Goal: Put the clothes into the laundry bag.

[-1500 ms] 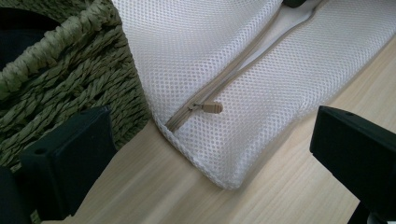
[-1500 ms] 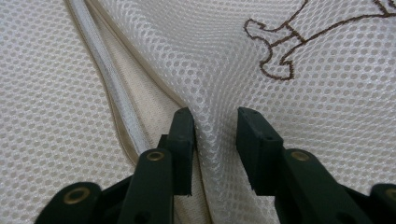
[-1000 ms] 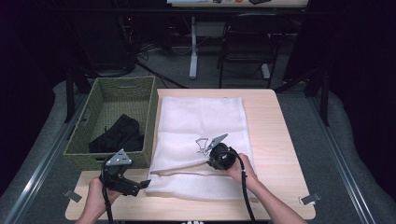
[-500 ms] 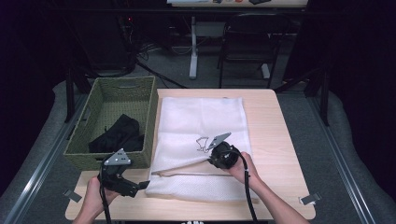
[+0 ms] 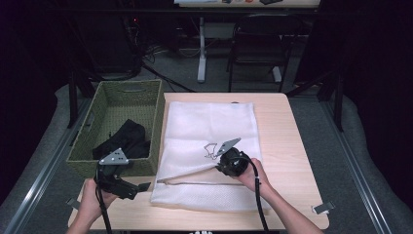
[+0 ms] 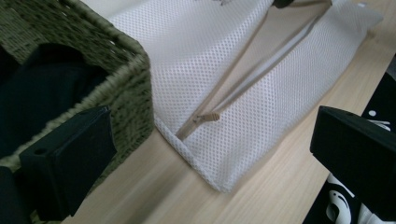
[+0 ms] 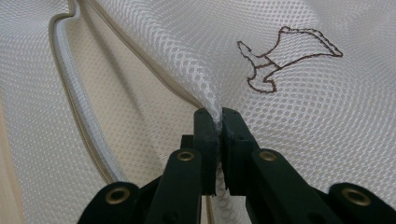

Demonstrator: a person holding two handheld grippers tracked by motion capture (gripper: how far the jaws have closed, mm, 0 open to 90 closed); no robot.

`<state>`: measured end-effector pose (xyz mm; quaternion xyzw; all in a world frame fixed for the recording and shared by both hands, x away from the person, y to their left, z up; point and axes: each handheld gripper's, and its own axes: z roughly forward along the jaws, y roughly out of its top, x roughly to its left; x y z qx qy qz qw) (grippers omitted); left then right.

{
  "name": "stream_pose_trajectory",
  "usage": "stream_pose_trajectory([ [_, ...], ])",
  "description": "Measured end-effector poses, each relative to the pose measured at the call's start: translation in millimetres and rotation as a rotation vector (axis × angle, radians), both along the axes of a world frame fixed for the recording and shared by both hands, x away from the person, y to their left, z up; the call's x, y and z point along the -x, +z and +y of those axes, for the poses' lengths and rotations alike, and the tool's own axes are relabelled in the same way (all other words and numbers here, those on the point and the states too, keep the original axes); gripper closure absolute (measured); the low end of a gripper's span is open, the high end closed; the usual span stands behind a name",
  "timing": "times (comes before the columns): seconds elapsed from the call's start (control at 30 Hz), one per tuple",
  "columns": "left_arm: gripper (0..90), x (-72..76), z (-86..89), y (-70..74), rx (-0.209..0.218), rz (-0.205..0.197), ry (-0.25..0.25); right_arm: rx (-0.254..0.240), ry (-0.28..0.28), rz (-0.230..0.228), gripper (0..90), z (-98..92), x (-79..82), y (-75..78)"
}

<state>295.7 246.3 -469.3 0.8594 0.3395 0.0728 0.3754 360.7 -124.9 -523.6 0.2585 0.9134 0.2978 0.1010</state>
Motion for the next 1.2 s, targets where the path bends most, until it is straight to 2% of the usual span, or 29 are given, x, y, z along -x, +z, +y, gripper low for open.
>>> stream_pose_trajectory([
  [0.13,0.1,-4.2,4.6,8.9,-0.004,-0.019,0.011,-0.008,-0.004,0.008,86.2,-0.9,-0.7,0.0],
  [0.27,0.2,-8.3,7.7,14.6,-0.037,-0.048,0.006,-0.004,0.003,-0.003,86.2,-1.0,-1.2,0.7],
  [0.37,0.2,-12.4,11.0,19.4,-0.035,-0.062,0.015,-0.003,-0.005,-0.007,86.2,-0.9,-1.2,2.3],
  [0.67,0.0,-30.5,16.6,33.0,-0.058,-0.043,0.011,-0.001,-0.006,-0.018,86.1,-3.4,-0.9,5.2],
  [0.83,0.0,-41.8,20.7,37.9,-0.096,-0.035,0.009,-0.01,-0.019,0.0,86.1,-3.4,-1.4,3.7],
  [0.93,0.0,-47.4,23.9,40.6,-0.104,-0.03,0.014,-0.005,-0.008,-0.008,86.1,-3.2,-1.7,4.1],
  [1.0,0.0,-51.8,26.5,42.3,-0.104,-0.024,0.014,-0.002,-0.005,-0.012,86.1,-3.6,-1.6,4.4],
  [1.2,0.0,-67.8,31.7,45.2,-0.143,0.008,0.02,-0.007,-0.003,-0.015,86.0,-4.2,-1.3,5.1],
])
